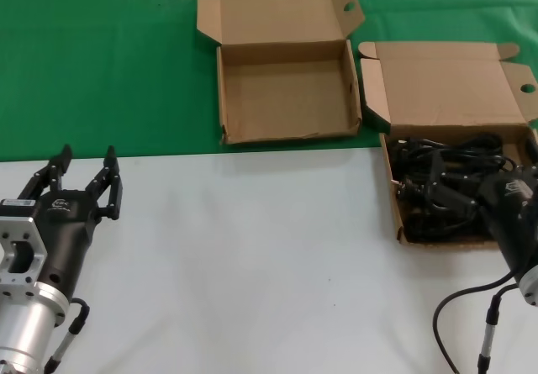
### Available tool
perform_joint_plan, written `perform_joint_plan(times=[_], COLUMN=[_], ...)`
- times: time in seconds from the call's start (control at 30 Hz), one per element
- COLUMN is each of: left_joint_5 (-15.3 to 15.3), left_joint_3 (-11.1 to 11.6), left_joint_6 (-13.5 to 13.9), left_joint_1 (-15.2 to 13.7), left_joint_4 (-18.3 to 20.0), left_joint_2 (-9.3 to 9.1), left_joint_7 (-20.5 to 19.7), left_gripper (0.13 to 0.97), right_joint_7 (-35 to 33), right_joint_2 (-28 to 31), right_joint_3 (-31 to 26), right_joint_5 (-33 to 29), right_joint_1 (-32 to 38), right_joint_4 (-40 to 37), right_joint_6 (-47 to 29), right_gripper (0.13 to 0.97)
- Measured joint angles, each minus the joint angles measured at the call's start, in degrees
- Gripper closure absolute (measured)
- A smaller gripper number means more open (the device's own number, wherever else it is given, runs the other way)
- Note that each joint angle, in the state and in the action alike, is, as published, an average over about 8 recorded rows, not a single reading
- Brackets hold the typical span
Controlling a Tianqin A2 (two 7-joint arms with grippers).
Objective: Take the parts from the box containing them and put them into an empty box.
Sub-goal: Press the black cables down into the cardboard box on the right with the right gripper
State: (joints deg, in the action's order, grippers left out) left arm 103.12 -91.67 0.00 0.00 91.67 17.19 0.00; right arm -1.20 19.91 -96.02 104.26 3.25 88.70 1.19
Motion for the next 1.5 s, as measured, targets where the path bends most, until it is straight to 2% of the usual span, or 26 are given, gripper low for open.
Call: perform_joint_plan(times=[0.07, 0.2, 0.47, 0.5, 0.8, 1.03, 1.2, 1.5], left_joint_5=[0.0, 0.0, 0.0, 0.0, 0.0, 0.0, 0.0, 0.0], left_joint_3=[0.0, 0.0, 0.0, 0.0, 0.0, 0.0, 0.0, 0.0], left_joint_6=[0.0, 0.0, 0.0, 0.0, 0.0, 0.0, 0.0, 0.0], left_joint_1=[0.0, 0.0, 0.0, 0.0, 0.0, 0.0, 0.0, 0.0], left_joint_4=[0.0, 0.0, 0.0, 0.0, 0.0, 0.0, 0.0, 0.0], left_joint_2=[0.00, 0.00, 0.00, 0.00, 0.00, 0.00, 0.00, 0.00], left_joint_7=[0.0, 0.0, 0.0, 0.0, 0.0, 0.0, 0.0, 0.0], left_gripper=[0.671, 0.671, 0.833, 0.833, 0.929, 0.954, 0.958, 0.958], right_joint_7=[0.0, -0.1, 0.3, 0.3, -2.9, -7.9, -12.9, -25.8], right_joint_2=[0.8, 3.1, 9.7, 10.7, 20.5, 26.8, 28.6, 28.3], right_joint_3=[-0.9, -3.0, -5.0, -5.0, -4.7, -6.7, -9.5, -15.7], right_joint_5=[0.3, 1.0, 1.5, 1.3, 0.4, -1.5, -4.0, -10.1], right_joint_1=[0.1, 0.3, 1.1, 1.3, 6.2, 15.7, 24.2, 37.3], right_joint_4=[0.0, 0.2, 0.9, 0.9, -1.7, -7.2, -12.4, -23.3], right_joint_6=[0.3, 0.6, -2.9, -4.1, -20.0, -34.3, -44.0, -58.5], right_gripper=[0.129, 0.129, 0.129, 0.129, 0.129, 0.129, 0.129, 0.129])
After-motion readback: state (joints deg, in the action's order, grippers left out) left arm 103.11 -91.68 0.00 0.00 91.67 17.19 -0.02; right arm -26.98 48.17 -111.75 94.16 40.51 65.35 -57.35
